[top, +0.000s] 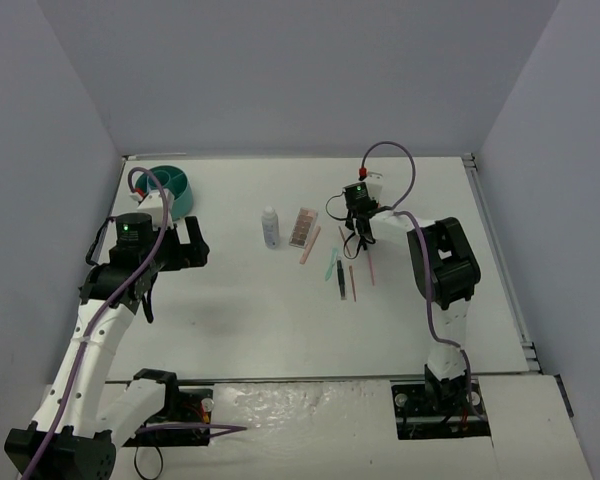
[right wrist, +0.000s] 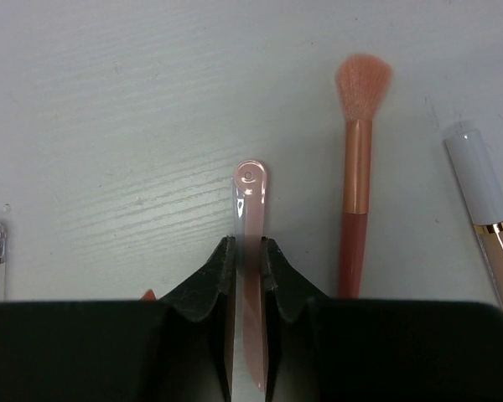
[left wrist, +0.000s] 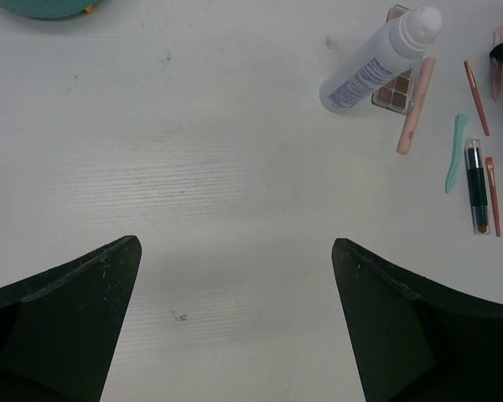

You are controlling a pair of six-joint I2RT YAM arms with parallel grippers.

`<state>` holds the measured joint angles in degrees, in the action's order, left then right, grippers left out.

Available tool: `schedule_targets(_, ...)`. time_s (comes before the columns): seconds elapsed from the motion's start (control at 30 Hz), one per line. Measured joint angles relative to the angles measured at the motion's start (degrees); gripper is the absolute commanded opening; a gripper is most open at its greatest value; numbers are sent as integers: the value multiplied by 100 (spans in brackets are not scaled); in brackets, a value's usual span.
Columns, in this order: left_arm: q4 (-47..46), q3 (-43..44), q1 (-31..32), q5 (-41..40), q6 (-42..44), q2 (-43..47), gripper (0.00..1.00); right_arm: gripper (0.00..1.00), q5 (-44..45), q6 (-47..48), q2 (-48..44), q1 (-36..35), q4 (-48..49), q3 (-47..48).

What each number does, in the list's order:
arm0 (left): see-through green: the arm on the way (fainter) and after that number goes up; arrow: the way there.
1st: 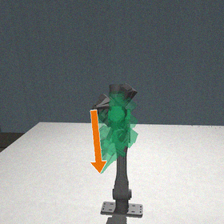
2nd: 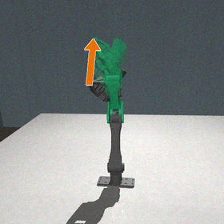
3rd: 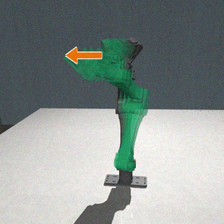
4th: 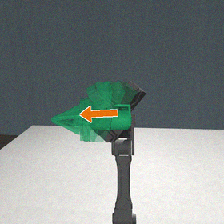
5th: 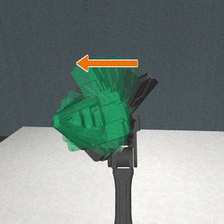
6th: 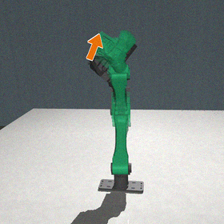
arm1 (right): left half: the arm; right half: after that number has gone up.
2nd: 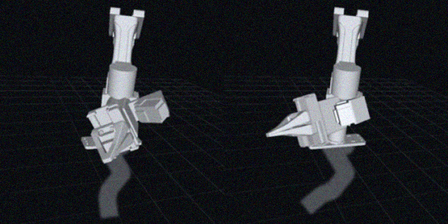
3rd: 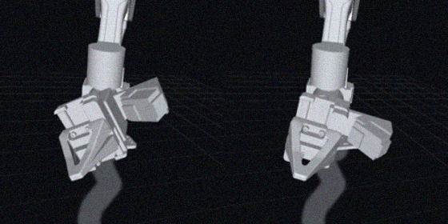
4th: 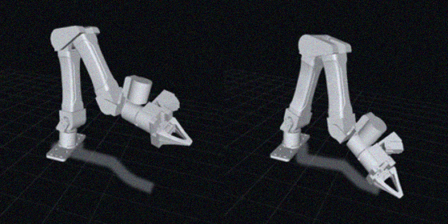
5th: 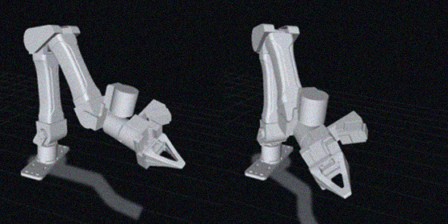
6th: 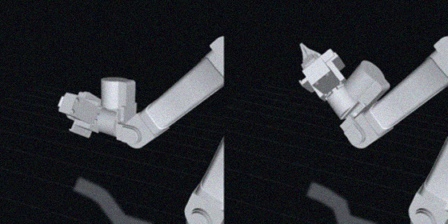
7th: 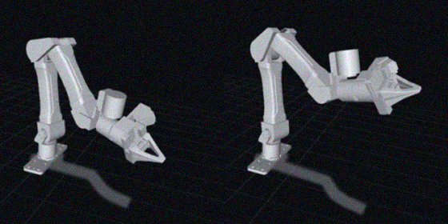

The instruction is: Organize the makeup

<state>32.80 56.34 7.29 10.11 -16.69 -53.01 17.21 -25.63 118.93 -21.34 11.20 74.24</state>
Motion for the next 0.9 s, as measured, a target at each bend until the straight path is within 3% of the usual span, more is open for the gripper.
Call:
schedule_targets(0.23,-14,0,0,127,-37,-59,97,0,-250,228,-208,2,-8,-139)
schedule_targets(0.43,12,302,10,589,-335,-127,97,0,-809,848,-1606,-226,151,-681)
schedule_targets(0.73,-777,768,221,1658,-1286,-430,97,0,-2073,1990,-3956,-1775,1459,-1621)
schedule_targets(0.9,-1185,769,809,1768,-1691,-683,97,0,-2613,2220,-4243,-2539,1942,-1945)
